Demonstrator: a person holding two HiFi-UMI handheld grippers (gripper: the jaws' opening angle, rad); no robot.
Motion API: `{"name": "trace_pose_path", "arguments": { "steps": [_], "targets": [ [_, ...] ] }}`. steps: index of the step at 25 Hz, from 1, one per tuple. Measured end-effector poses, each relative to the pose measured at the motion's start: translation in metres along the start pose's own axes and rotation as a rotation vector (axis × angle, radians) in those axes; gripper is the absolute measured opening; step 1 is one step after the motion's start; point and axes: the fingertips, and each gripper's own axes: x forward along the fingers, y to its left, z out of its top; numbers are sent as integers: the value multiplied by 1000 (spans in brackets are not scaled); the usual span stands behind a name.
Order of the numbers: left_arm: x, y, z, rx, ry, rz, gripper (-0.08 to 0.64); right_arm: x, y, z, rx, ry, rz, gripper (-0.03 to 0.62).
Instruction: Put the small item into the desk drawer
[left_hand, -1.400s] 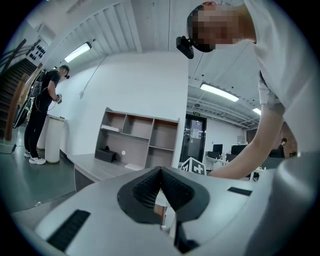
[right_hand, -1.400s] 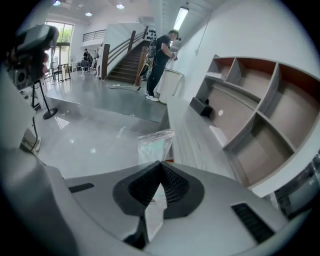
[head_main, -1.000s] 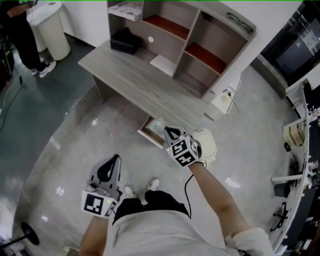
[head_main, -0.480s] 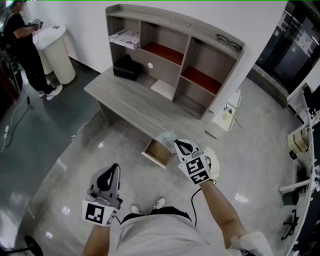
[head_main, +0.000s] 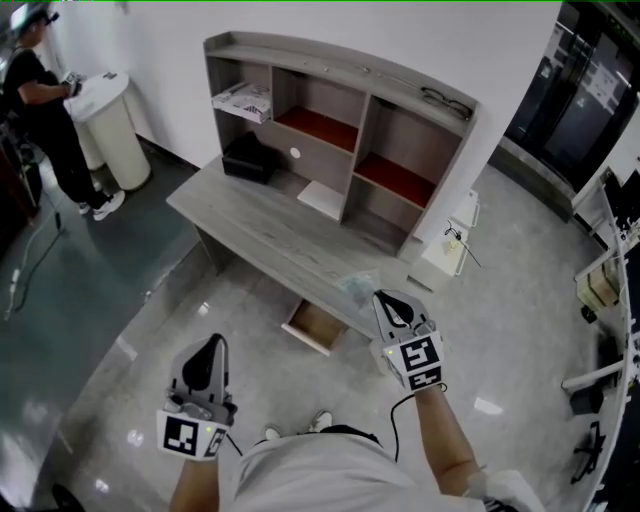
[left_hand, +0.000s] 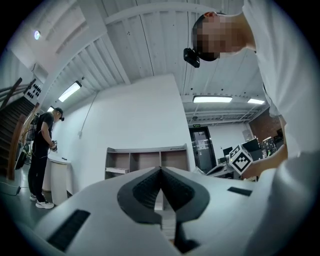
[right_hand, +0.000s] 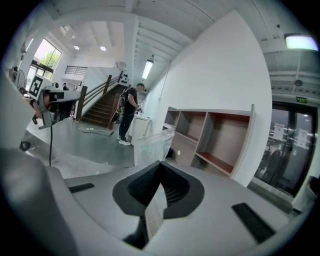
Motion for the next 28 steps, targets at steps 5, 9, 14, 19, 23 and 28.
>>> {"name": "trace_pose_path", "arguments": {
  "steps": [5, 9, 14, 19, 23, 28],
  "targets": [
    [-4, 11, 0, -14, 0, 29, 17, -23, -11, 6, 29, -22, -43, 23],
    [-10, 17, -1, -35, -6, 67, 17, -41, -19, 14, 56, -54, -79, 23],
    [-30, 26, -8, -77, 0, 123, 17, -63, -29, 7, 85, -59, -116, 23],
    [-49, 35, -14, -84, 18, 175, 17, -94, -36, 9, 116, -74, -172, 23],
    [-56, 33, -18, -83, 28, 188, 17, -108, -37, 10, 141, -84, -207, 23],
    [-53, 25, -20, -94, 37, 151, 17, -111, -31, 16, 139, -90, -210, 23]
  ]
}}
